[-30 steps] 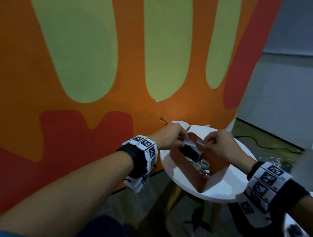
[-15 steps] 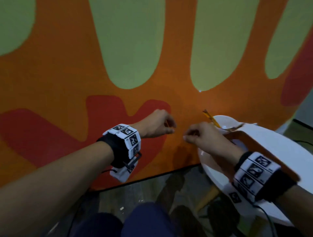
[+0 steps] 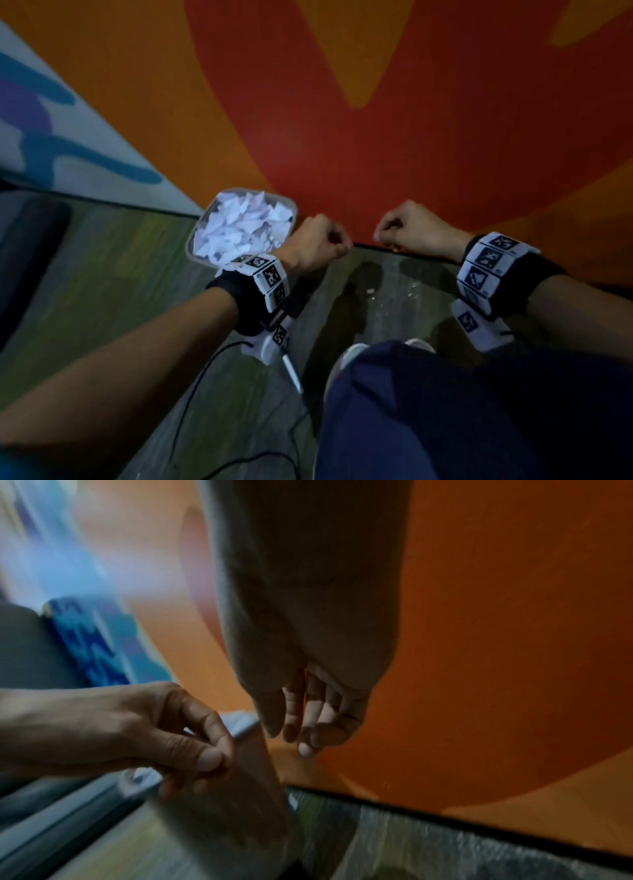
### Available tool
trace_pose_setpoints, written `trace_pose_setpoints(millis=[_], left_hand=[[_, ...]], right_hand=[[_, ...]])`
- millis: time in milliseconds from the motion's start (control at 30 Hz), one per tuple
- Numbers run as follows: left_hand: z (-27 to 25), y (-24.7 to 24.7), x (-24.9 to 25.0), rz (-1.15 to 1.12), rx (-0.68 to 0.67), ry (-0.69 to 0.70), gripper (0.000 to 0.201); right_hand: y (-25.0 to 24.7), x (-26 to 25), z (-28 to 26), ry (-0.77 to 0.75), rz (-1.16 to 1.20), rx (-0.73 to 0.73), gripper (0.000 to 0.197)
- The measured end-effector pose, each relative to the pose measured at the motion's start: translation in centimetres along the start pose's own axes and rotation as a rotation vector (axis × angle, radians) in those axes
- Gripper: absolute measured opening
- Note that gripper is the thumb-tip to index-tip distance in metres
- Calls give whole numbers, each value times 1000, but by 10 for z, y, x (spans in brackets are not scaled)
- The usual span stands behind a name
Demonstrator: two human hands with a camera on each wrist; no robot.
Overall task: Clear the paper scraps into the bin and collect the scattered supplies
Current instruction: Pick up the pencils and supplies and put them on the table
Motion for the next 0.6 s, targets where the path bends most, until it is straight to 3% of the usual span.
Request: trace_pose_setpoints(millis=[100, 233, 400, 600], left_hand=[[-16, 32, -60, -61, -51, -131, 10], [-38, 61, -102, -131, -98, -190, 12], [-65, 91, -146, -105, -196, -258, 15], [-86, 125, -205, -132, -144, -551, 17]], right_hand=[[58, 7, 31, -30, -72, -217, 7], [109, 13, 51, -93, -173, -388, 9], [132, 11, 69, -126, -196, -508, 12], [144, -2, 94, -96, -182, -660, 14]])
Point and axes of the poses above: each hand's wrist, its own z-axis towards the middle knuckle, its own y-axis out of the palm, x = y × z, the point moved 1 cm from there along z, towards the middle knuckle
